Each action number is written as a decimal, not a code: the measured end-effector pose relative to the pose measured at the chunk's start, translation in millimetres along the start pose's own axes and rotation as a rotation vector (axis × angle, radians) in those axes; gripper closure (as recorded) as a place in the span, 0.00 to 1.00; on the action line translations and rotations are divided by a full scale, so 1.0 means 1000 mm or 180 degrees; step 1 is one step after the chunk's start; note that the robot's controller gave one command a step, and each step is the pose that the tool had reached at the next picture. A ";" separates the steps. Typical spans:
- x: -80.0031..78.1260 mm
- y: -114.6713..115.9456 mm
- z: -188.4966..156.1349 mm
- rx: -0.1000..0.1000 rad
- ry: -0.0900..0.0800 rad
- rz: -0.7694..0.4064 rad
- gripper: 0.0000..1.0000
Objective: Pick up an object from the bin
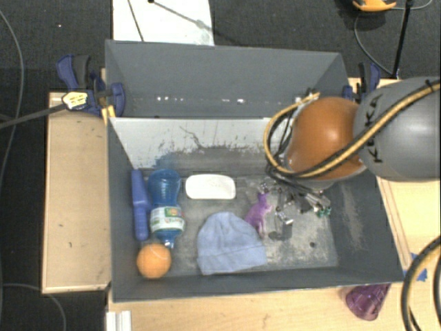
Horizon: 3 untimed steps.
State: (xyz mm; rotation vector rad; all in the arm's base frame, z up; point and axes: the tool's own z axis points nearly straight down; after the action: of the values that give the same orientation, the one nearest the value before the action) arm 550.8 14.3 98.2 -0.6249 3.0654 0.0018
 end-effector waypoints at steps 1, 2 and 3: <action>-0.007 0.010 0.013 0.0008 -0.0031 -0.0473 1.00; -0.007 0.010 0.013 0.0008 -0.0031 -0.0470 1.00; -0.018 0.001 0.021 0.0010 -0.0037 -0.0495 1.00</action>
Offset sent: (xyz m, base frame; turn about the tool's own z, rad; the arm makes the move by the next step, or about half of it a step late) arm 0.0000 0.0000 0.0000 0.0000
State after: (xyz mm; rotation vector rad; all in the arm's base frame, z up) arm 567.2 22.8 77.3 -0.8579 2.9960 -0.0008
